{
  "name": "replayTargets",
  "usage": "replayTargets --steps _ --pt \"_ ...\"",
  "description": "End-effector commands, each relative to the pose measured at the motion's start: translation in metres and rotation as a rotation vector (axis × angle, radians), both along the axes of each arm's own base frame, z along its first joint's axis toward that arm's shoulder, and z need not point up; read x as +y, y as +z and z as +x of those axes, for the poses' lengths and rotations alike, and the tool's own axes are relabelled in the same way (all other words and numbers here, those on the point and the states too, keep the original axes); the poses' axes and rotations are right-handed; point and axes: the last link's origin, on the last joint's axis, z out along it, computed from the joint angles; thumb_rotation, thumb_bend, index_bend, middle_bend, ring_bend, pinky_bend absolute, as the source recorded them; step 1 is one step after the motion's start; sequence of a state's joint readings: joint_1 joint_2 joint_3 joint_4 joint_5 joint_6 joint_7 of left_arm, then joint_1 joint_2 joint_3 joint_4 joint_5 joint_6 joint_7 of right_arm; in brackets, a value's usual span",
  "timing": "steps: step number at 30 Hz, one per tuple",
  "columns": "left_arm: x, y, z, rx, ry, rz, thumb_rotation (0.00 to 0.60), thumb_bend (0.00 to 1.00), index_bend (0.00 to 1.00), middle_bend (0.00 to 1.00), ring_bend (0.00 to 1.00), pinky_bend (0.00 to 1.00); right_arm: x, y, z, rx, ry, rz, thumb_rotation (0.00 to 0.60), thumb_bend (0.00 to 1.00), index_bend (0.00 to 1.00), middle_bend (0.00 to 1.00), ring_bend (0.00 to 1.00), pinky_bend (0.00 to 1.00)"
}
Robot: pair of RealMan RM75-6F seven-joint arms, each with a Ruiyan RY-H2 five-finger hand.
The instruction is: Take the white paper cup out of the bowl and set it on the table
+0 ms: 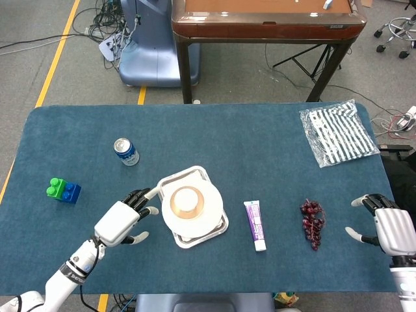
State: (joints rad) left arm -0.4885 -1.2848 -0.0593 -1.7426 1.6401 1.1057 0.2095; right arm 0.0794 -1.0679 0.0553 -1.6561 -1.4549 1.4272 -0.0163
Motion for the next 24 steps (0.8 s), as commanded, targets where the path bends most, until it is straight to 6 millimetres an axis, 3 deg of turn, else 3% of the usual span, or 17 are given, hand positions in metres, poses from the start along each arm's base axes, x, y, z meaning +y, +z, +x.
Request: replayTargets --steps 1,8,24 --pt "0.007 -0.005 0.001 0.028 0.012 -0.005 0.600 0.22 0.29 0.00 0.00 0.08 0.001 0.002 0.000 -0.002 0.000 -0.007 0.600 0.17 0.41 0.38 0.25 0.34" --pt "0.024 -0.017 0.008 -0.001 0.046 -0.036 0.600 0.22 0.29 0.00 0.00 0.07 0.000 0.003 -0.001 -0.003 -0.006 -0.010 0.600 0.17 0.41 0.38 0.25 0.34" --pt "0.039 -0.042 0.034 0.010 -0.002 -0.083 0.600 0.22 0.31 0.00 0.00 0.07 -0.001 0.006 -0.004 -0.021 -0.016 -0.008 0.600 0.17 0.41 0.38 0.25 0.34"
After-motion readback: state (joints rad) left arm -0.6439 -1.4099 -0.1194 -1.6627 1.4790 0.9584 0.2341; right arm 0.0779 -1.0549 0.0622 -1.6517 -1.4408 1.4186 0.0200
